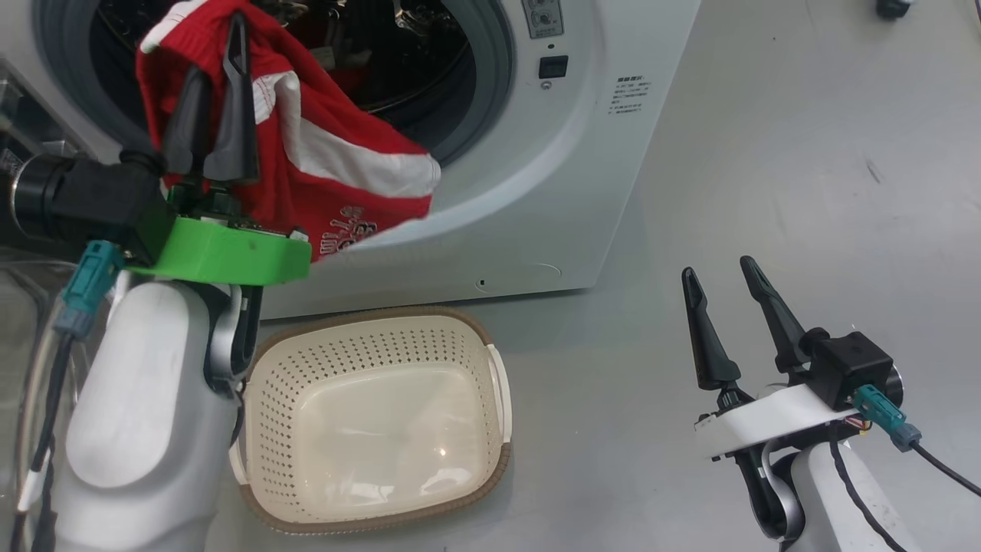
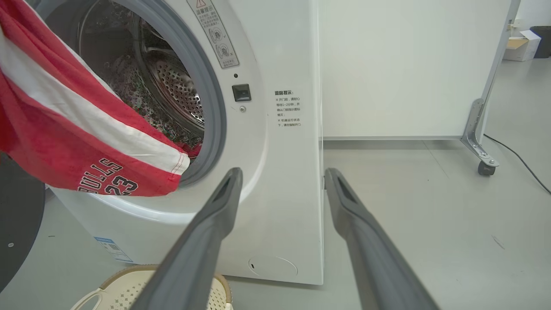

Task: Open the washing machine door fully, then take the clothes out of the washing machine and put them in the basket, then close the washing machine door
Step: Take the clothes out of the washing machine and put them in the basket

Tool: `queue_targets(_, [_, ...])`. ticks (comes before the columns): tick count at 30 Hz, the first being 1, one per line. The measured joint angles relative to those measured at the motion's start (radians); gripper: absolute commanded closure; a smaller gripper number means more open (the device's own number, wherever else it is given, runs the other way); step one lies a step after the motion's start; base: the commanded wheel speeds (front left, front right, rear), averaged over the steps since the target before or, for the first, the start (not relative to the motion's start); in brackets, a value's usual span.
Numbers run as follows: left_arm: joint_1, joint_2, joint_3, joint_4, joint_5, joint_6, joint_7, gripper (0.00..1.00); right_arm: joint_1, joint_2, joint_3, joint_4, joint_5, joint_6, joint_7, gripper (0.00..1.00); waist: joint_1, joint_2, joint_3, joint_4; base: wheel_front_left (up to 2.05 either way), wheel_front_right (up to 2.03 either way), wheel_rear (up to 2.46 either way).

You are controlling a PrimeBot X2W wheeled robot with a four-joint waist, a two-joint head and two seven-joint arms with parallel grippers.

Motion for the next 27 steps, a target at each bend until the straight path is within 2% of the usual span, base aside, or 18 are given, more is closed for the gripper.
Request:
queue_targets(12, [0.171,-0.004,-0.078,-0.034,0.0,0.003,0.028,1.0,0.009,0.0,0.007,-0.013,-0.01,0.009,0.0,0.0,0.0,0.0,0.003,0.035,0.0,0.0,0.0])
queue_targets(18, [0.244,-0.015,-0.124,0.016,-0.011,-0.002,0.074,1.0,0.008,0.0,0.018,-0.022,-0.01,0.012,0.0,0.0,0.0,0.0,0.025,0.035,0.0,0.0,0.0])
queue_targets(27, [0.286,-0.014,-0.135,0.115,-0.025,-0.005,0.126,1.0,-0.01,0.0,0.047,-0.03,-0.017,0.018,0.0,0.0,0.0,-0.0001,0.073,0.013,0.0,0.0,0.0])
